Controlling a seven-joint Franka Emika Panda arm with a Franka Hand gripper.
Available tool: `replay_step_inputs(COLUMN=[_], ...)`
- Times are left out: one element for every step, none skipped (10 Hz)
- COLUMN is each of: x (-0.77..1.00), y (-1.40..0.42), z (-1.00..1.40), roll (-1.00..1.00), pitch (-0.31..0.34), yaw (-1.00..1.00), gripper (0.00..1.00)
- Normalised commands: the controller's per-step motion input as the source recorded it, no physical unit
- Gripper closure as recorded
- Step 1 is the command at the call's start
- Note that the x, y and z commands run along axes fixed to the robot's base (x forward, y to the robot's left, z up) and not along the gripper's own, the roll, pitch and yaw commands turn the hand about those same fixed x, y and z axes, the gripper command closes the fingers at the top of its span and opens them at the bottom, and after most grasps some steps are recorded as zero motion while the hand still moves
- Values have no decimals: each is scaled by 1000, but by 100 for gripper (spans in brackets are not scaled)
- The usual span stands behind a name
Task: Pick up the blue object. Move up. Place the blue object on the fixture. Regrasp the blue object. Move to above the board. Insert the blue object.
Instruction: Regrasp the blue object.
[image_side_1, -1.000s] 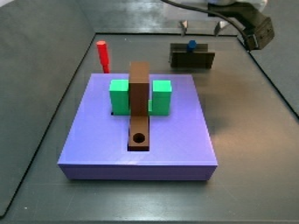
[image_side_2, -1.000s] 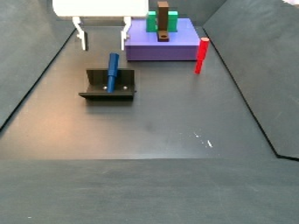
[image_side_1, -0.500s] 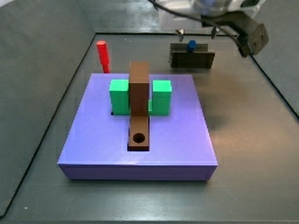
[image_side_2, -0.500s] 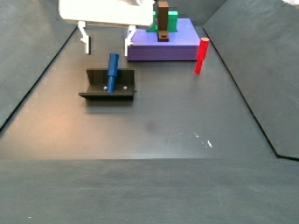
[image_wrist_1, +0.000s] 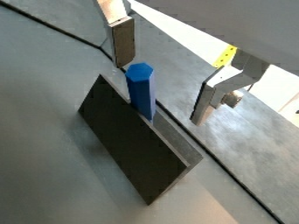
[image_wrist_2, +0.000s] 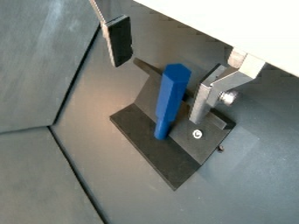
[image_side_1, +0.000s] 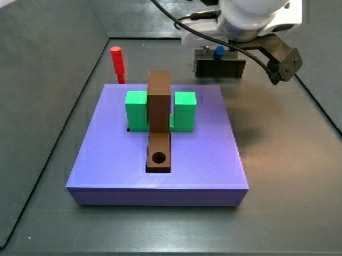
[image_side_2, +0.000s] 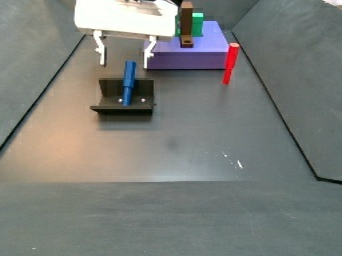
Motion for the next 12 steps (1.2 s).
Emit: replay_step_inputs(x=[37,49,20,0,0,0,0,0,0,0,0,0], y=[94,17,0,0,0,0,0,0,0,0,0,0], z=[-180,-137,-126,-111,-111,-80,0,0,0,0,0,0], roll=[-63,-51,-46,-57,-34,-11,0,0,0,0,0,0], pitch=[0,0,0,0,0,0,0,0,0,0,0,0], yaw=[326,323,294,277,271,243,0,0,0,0,0,0], gripper=[0,0,0,0,0,0,0,100,100,100,100,100])
